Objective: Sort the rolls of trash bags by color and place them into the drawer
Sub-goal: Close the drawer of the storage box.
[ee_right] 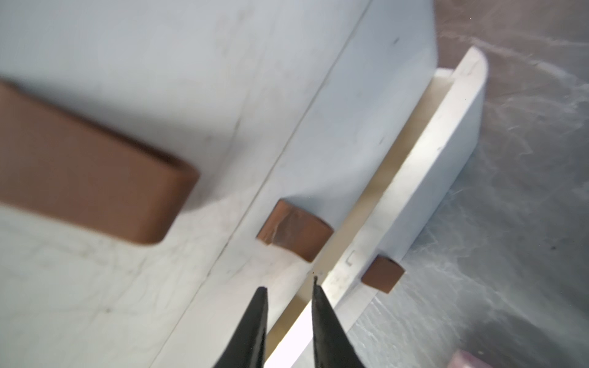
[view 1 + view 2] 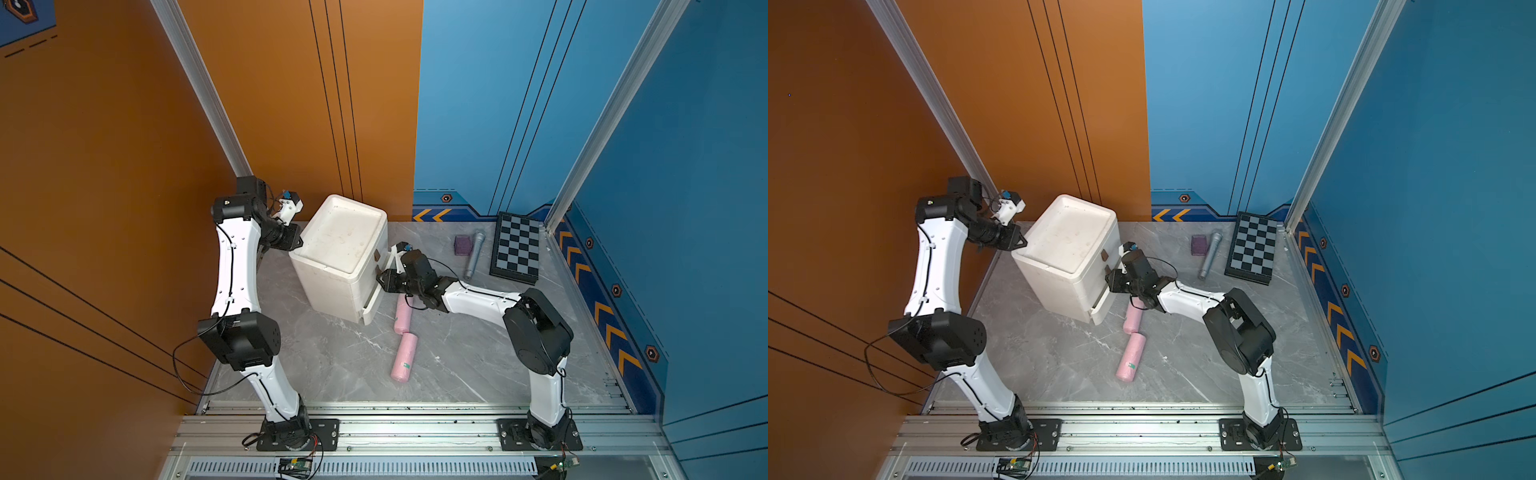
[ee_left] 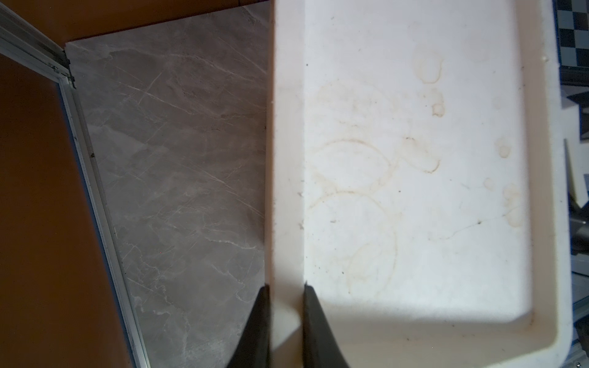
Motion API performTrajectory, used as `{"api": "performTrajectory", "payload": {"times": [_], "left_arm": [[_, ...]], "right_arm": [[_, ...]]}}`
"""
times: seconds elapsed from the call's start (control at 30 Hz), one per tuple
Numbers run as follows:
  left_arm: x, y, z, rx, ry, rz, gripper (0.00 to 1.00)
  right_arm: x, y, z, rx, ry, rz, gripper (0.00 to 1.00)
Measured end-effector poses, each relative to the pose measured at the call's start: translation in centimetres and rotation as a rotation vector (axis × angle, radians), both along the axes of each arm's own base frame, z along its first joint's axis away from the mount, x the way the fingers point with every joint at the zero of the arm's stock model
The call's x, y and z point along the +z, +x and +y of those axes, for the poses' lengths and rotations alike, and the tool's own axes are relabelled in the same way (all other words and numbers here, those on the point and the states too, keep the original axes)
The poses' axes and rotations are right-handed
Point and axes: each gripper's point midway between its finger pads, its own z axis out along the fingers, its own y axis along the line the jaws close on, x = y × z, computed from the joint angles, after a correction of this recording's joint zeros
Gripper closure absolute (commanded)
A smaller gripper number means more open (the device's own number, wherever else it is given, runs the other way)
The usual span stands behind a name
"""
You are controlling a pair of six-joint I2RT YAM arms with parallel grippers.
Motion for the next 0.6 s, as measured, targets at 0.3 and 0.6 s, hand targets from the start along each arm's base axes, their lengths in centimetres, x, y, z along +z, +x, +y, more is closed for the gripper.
{"api": "performTrajectory", "payload": {"times": [0.3,0.6], "left_arm": [[0.0,0.0,0.0,0.003,-0.007,-0.02,1.0],[0.0,0.0,0.0,0.005,-0.015,-0.024,1.0]], "right_arm": [[-1.4,8.0,-6.1,-0.052,0.479,0.176,0.6],[-7.9,6.5,-7.1,-0.062,0.526,0.428,0.59]]}}
